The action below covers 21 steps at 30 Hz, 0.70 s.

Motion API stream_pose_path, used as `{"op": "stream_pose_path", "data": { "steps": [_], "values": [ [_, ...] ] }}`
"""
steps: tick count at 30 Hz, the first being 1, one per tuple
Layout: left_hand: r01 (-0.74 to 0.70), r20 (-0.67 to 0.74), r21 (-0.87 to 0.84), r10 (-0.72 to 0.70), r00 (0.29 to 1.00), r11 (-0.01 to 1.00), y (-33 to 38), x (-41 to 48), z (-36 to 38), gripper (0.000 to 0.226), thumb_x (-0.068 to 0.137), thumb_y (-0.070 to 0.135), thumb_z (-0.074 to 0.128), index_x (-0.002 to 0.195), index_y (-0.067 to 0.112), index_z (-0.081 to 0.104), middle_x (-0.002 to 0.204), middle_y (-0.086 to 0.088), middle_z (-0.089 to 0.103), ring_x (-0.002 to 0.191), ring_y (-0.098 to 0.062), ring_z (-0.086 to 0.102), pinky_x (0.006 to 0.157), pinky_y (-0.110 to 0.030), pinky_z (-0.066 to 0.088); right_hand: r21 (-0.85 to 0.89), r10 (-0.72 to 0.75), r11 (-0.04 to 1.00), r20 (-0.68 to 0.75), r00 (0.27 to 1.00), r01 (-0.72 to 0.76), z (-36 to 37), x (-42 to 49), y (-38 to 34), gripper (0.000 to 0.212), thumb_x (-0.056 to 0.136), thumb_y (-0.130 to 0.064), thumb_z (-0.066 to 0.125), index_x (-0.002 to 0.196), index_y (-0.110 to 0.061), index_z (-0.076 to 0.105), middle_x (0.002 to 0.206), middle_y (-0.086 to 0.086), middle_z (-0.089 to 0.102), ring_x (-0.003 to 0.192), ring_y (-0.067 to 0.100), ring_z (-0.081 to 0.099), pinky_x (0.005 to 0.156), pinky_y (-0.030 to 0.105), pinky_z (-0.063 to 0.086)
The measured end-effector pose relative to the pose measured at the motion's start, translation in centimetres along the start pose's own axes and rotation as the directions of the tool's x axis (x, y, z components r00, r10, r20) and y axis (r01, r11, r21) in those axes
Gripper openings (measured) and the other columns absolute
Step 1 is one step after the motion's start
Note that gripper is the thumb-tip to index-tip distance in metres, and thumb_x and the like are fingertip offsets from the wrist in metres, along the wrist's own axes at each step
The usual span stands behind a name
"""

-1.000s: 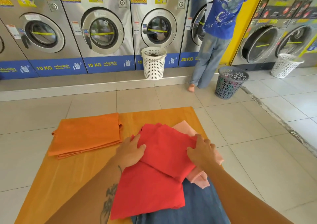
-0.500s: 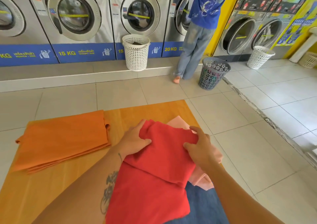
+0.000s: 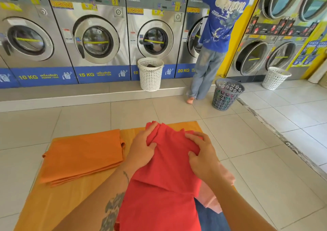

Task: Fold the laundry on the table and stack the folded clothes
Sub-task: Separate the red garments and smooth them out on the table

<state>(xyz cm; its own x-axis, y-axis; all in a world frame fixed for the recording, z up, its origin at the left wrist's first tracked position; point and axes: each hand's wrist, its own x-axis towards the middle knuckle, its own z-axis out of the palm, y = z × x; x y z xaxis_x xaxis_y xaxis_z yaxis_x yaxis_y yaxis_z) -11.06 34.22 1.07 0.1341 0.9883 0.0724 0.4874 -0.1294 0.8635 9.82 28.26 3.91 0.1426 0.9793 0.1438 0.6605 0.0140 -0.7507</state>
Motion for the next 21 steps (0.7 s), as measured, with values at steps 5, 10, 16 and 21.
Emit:
{"op": "stream_pose_path", "data": {
  "steps": [5, 10, 16, 21],
  "values": [
    [-0.002, -0.189, -0.010, 0.000, 0.982, 1.000, -0.6, -4.8, -6.9, 0.060, 0.094, 0.012, 0.055, 0.137, 0.053, 0.043, 0.135, 0.008, 0.048, 0.123, -0.008, 0.043, 0.109, -0.026, 0.032, 0.073, -0.058, 0.996, 0.038, 0.998, 0.056, 1.9, 1.3, -3.8, 0.055, 0.075, 0.004, 0.062, 0.108, -0.040, 0.068, 0.126, -0.016, 0.049, 0.111, -0.003, 0.050, 0.094, 0.004, 0.034],
    [0.109, -0.282, -0.025, -0.111, 0.953, 0.994, -4.6, -10.9, -13.2, 0.045, 0.095, 0.011, 0.052, 0.118, 0.047, 0.064, 0.129, 0.013, 0.049, 0.120, -0.005, 0.047, 0.111, -0.031, 0.037, 0.143, -0.022, 0.990, 0.199, 0.980, -0.007, 8.1, -0.6, -8.0, 0.046, 0.077, 0.004, 0.065, 0.103, -0.033, 0.072, 0.124, -0.006, 0.057, 0.107, 0.007, 0.053, 0.075, -0.008, 0.030],
    [0.234, -0.349, -0.063, -0.241, 0.905, 0.970, -10.6, -17.8, -17.8, 0.047, 0.099, 0.009, 0.044, 0.118, 0.048, 0.062, 0.141, 0.013, 0.038, 0.127, -0.003, 0.040, 0.110, -0.025, 0.032, 0.236, 0.015, 0.965, 0.379, 0.925, -0.112, 16.4, -4.3, -10.8, 0.045, 0.077, 0.003, 0.065, 0.099, -0.035, 0.073, 0.122, -0.009, 0.062, 0.101, 0.005, 0.060, 0.081, 0.024, 0.053],
    [0.334, -0.402, -0.041, -0.322, 0.857, 0.942, -14.6, -20.6, -19.7, 0.044, 0.099, 0.011, 0.044, 0.126, 0.043, 0.057, 0.118, 0.008, 0.045, 0.106, 0.006, 0.046, 0.093, -0.009, 0.035, 0.122, -0.023, 0.992, 0.448, 0.894, -0.036, 21.3, -5.6, -12.2, 0.044, 0.078, -0.002, 0.065, 0.109, -0.033, 0.070, 0.126, -0.007, 0.057, 0.115, 0.013, 0.054, 0.100, 0.034, 0.047]
  ]
}}
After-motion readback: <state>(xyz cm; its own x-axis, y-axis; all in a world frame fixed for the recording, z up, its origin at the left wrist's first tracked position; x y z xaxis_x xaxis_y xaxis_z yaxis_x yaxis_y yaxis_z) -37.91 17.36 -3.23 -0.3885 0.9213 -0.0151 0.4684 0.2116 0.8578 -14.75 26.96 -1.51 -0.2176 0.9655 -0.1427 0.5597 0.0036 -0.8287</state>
